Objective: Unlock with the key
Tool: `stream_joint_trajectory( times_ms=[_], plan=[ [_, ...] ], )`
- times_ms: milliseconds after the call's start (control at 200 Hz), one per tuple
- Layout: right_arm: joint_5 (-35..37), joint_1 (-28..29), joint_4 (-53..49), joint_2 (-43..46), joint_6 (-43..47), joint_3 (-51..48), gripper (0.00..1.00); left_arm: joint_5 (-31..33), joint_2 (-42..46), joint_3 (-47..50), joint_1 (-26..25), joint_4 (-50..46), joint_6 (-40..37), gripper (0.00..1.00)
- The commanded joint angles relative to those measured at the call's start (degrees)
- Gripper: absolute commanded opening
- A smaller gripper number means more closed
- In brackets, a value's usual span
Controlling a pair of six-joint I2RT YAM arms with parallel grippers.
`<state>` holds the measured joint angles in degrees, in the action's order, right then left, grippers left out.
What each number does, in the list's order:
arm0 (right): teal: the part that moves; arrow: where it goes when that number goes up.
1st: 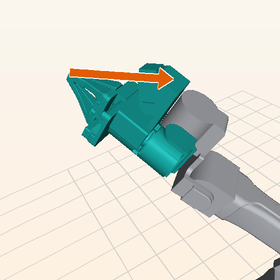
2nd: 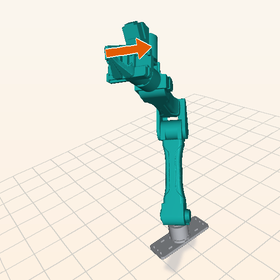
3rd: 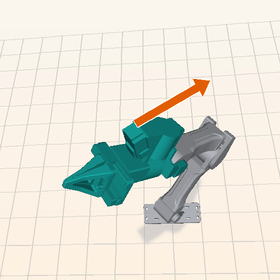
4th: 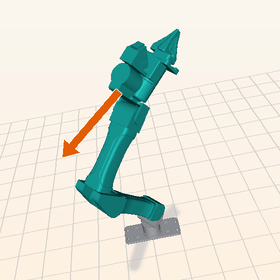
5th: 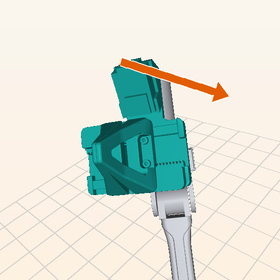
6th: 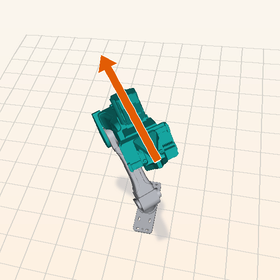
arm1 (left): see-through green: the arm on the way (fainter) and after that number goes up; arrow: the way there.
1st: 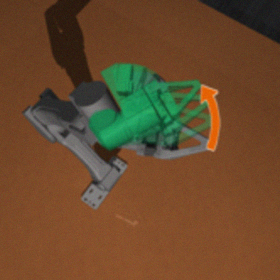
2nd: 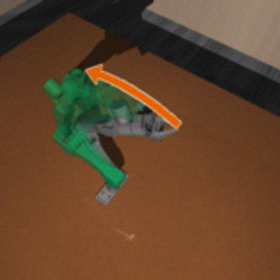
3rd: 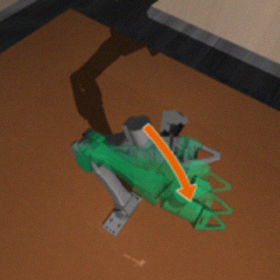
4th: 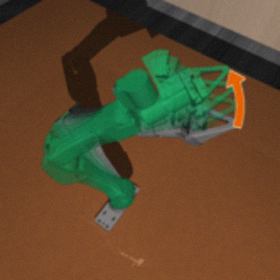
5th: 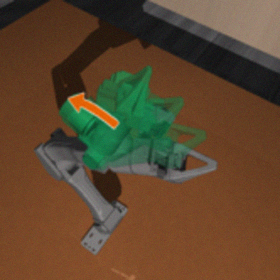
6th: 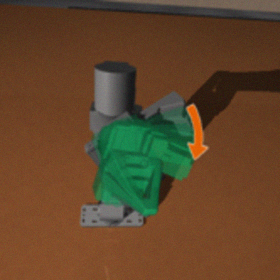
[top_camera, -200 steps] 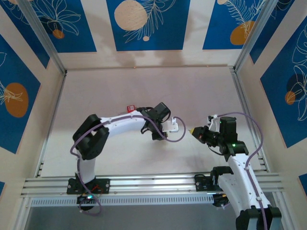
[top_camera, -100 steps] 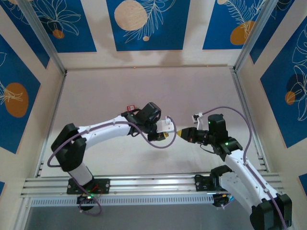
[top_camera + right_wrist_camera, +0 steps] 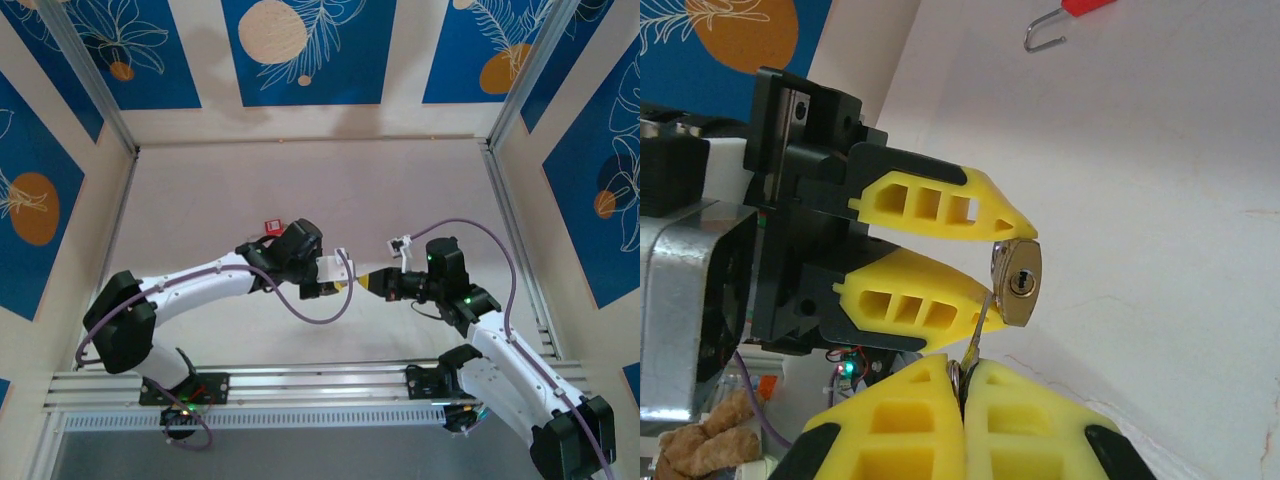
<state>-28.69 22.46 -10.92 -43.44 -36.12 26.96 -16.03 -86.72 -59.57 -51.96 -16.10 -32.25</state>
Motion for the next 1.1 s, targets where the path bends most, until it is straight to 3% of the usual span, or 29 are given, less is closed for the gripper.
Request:
stream_joint_trajectory(
  times_ms=[0, 1095],
  plan=[
    [0.2, 0.9, 0.0, 0.0, 1.7, -1.0, 0.00, -0.4, 2.2, 0.8, 0.3, 1.9, -2.4, 0.22],
    [-0.3, 2.3, 2.8, -2.7, 0.9, -1.6, 0.00, -0.5, 2.9, 0.2, -0.6, -0.2, -3.6, 0.23]
  ],
)
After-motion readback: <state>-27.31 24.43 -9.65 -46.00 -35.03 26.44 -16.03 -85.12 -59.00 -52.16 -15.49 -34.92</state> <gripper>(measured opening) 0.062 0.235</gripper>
